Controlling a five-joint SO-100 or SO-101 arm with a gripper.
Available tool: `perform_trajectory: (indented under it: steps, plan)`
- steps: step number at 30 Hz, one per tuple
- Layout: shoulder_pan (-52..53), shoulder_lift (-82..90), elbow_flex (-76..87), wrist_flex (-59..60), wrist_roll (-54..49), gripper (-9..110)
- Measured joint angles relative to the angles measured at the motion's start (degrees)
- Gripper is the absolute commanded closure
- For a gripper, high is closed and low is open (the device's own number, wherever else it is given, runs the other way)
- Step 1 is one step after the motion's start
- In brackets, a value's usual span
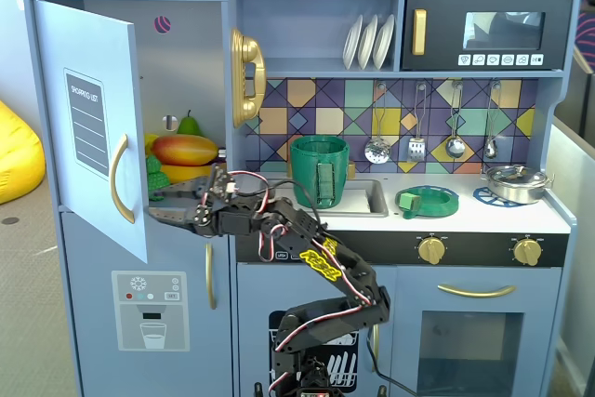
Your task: Close the left cabinet door
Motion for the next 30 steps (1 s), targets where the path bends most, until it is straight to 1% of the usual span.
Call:
perform_trajectory:
  steps: [4,7,18,24,30]
  plan:
    - [-4.31,-3.96,-2.64,-2.72,-4.83,101]
    - [-6.33,-8.35,-6.33,-4.22,-6.33,101]
    - [-11.60,-27.42,-19.69,-10.81,-8.35,101]
    - [-11.51,-34.80,-23.99,-14.33,-3.43,101]
    - [-5.63,-39.02,-24.52,-17.67,3.96,101]
